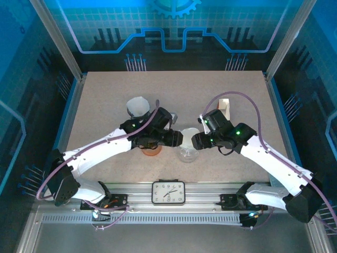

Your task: Place the coffee filter in the dripper

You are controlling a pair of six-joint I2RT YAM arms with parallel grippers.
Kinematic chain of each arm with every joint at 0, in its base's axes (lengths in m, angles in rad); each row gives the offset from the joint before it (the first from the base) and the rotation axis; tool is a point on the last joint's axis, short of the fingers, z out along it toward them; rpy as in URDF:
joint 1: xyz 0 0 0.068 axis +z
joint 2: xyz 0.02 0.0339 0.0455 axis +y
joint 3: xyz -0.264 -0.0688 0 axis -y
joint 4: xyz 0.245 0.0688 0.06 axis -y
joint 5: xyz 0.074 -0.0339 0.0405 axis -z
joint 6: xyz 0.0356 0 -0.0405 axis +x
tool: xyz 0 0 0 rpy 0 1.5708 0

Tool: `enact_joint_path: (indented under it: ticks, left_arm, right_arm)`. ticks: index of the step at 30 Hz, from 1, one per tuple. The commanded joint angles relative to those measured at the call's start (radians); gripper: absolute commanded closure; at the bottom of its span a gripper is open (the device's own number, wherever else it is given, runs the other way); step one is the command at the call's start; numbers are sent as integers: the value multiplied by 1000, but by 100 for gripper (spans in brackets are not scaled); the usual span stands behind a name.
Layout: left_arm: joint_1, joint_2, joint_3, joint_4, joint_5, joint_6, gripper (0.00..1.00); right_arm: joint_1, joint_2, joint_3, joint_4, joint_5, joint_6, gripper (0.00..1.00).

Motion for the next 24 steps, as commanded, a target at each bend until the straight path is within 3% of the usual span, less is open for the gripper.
enact_joint_path:
  ticks: [1,9,14,18,24]
  left_arm:
    - [65,-69,33,23,77,36,45]
    - [107,66,206,-45,254,218,32]
    - [99,111,214,-34,257,245,26]
    - [91,139,231,-54,250,272,27]
    - [70,185,260,-117,198,300,43]
  right_arm:
    - [13,-11,-6,8,0,12,33]
    - [13,-9,-12,17,-2,16,33]
    - [13,-9,-9,20,-2,16,33]
    - [13,-7,-6,19,0,13,33]
    - [13,-4,-6,22,2,15,33]
